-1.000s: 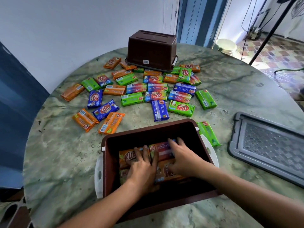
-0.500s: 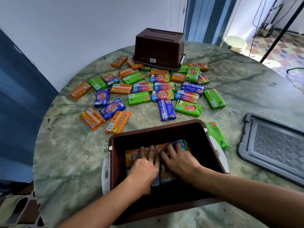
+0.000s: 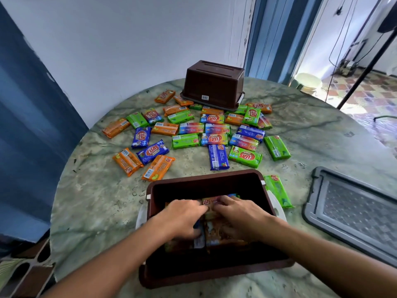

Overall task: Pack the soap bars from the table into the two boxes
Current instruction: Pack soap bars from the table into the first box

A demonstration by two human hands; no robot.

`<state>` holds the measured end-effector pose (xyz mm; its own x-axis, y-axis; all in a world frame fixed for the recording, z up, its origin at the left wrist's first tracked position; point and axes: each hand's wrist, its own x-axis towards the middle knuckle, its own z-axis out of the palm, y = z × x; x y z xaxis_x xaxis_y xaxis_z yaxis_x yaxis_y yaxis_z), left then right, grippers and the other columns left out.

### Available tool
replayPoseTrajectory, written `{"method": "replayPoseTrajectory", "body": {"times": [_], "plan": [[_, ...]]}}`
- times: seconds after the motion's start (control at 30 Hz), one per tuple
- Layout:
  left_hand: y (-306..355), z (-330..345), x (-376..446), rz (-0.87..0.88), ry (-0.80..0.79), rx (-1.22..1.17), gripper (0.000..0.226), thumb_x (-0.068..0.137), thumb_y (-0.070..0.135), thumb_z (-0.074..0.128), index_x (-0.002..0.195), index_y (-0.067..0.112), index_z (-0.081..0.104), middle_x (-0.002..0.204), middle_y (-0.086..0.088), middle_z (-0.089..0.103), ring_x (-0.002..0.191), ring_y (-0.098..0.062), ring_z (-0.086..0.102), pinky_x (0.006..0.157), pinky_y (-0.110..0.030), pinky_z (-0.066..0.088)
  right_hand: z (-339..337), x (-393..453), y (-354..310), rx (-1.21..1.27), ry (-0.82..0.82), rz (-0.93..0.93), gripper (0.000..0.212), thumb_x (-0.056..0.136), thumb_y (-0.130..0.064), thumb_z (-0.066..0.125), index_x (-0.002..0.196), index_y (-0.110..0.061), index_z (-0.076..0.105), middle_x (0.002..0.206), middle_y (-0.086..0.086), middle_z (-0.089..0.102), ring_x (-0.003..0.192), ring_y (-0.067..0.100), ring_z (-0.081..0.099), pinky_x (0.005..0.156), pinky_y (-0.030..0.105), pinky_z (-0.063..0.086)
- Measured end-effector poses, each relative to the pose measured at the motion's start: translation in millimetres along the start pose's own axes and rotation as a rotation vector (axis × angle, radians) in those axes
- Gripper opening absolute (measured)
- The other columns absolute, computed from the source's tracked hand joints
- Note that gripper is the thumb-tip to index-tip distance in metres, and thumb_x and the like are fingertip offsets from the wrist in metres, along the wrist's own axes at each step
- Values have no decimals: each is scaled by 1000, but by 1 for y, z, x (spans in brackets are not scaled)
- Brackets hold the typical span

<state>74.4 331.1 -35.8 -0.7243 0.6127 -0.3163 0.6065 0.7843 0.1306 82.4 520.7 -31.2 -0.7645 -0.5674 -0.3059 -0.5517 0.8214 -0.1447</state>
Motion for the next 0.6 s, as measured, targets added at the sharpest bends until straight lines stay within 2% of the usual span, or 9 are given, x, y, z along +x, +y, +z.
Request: {"method": "replayPoseTrajectory", "body": {"times": [0.13, 0.2, 0.27, 0.33, 0.43, 0.6], "plan": [[-20, -26, -14, 96, 422, -275, 36, 80, 36, 58, 111, 20, 67, 104, 5, 71, 96, -11, 65, 81, -25, 50, -35, -11, 9, 224, 310, -11, 36, 86, -29, 48, 119, -21, 61, 117, 0, 64, 105, 23, 62, 82, 39, 52], [-37, -39, -15, 42, 533, -312, 38, 78, 41, 55, 107, 19, 69, 101, 5, 71, 93, -10, 65, 82, -23, 50, -51, -10, 22, 258, 418, 49, 28, 87, -23, 51, 111, -19, 65, 112, 0, 67, 102, 21, 62, 82, 38, 51], [-53, -51, -8, -84, 501, -335, 38, 77, 42, 62, 109, 23, 68, 105, 7, 69, 95, -11, 63, 83, -27, 50, -62, -5, 40, 274, 461, 105, 24, 87, -18, 52, 106, -16, 66, 108, 0, 68, 98, 21, 63, 79, 35, 51], [-67, -56, -1, -208, 366, -342, 43, 76, 36, 72, 118, 29, 63, 114, 10, 64, 99, -7, 59, 82, -26, 48, -68, 5, 56, 279, 470, 119, 27, 85, -16, 54, 109, -15, 67, 111, 2, 68, 100, 21, 63, 81, 33, 51], [-77, -54, 4, -272, 215, -359, 49, 75, 38, 76, 121, 33, 59, 117, 12, 62, 99, -2, 56, 82, -23, 47, -72, 19, 73, 274, 411, 114, 29, 84, -20, 58, 112, -16, 66, 114, 2, 68, 103, 21, 62, 85, 33, 50], [-83, -69, 10, -257, 242, -351, 48, 77, 40, 74, 121, 26, 61, 113, 11, 63, 98, -1, 56, 80, -18, 41, -80, 39, 96, 261, 399, 125, 31, 84, -28, 61, 113, -18, 66, 112, 2, 69, 100, 22, 63, 80, 35, 52]]}}
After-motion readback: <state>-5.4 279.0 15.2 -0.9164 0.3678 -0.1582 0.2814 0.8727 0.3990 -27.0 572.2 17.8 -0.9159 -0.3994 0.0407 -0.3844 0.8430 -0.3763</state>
